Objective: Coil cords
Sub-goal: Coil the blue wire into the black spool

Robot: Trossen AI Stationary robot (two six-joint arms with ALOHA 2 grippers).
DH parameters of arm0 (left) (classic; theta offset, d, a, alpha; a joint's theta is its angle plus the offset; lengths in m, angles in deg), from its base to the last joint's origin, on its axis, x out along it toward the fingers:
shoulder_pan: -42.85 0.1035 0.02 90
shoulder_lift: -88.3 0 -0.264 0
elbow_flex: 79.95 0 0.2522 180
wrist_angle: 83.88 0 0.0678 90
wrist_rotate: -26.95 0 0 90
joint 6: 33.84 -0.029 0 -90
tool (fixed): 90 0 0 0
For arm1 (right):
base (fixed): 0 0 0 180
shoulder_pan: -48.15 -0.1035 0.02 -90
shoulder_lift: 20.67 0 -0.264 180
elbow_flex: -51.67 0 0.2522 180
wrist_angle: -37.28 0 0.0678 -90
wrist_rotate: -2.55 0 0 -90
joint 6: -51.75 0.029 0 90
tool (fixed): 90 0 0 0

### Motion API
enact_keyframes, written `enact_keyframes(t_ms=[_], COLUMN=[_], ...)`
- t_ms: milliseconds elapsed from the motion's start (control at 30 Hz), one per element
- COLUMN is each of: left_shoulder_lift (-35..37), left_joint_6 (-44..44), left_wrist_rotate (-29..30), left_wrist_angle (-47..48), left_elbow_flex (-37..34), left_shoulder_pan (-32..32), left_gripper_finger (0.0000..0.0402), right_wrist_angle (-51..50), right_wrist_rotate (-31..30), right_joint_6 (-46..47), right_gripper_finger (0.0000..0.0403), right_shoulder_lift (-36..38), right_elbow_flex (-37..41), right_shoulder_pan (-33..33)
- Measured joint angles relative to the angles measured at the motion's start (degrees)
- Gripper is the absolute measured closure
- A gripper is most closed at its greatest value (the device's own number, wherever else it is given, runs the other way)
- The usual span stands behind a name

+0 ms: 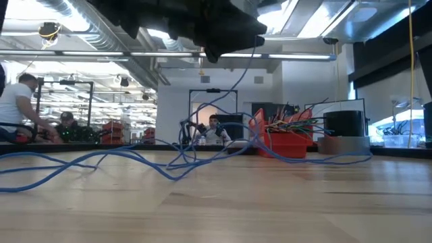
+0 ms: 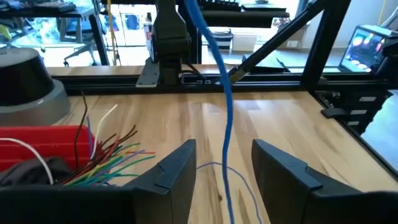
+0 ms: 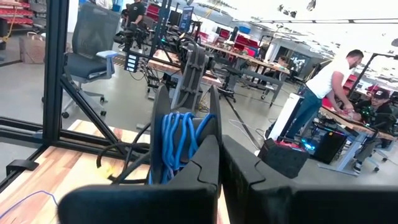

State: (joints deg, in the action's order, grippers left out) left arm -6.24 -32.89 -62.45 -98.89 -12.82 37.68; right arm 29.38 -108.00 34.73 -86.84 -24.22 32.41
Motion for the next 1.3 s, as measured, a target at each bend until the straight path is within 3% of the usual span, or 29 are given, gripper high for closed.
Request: enact_keyframes(t_ms=[133, 333, 433, 633, 800, 1033, 1300], left_shoulder_lift=[0.2, 0.2, 2.1, 13.1, 21.7, 29.2, 29.9], left_joint_6=[-1.0, -4.4, -4.7, -4.9, 1.3, 3.8, 1.5], left_wrist_rotate=[0.0, 2.2, 7.9, 23.2, 27.7, 31.2, 29.6], left_wrist_angle=[-0.2, 2.7, 9.6, 31.2, 46.5, 46.8, 39.1], left_elbow_flex=[0.1, 0.1, 0.1, 0.1, -0.3, -3.6, -4.3], left_shoulder_pan=[0.0, 0.3, 0.8, 0.4, -1.8, -5.5, -8.5], left_gripper_finger=[0.028, 0.0389, 0.0391, 0.0397, 0.0398, 0.0399, 0.04], right_wrist_angle=[0.0, 0.0, -0.8, -6.2, -11.1, -14.3, -11.5], right_wrist_rotate=[0.0, 0.0, 0.1, 0.1, -4.0, -10.6, -15.3], right_joint_6=[0.0, 0.0, 0.0, 0.5, 0.6, -1.2, -4.1], right_gripper_finger=[0.0395, 0.0395, 0.0395, 0.0395, 0.0395, 0.0395, 0.0395], right_shoulder_lift=[0.0, 0.0, 0.0, -0.1, -2.0, -9.0, -18.4], right_elbow_flex=[0.0, 0.0, 0.0, 0.0, 0.0, 0.0, 0.0], right_shoulder_pan=[0.0, 0.0, 0.0, -0.1, 0.0, 0.0, 3.0])
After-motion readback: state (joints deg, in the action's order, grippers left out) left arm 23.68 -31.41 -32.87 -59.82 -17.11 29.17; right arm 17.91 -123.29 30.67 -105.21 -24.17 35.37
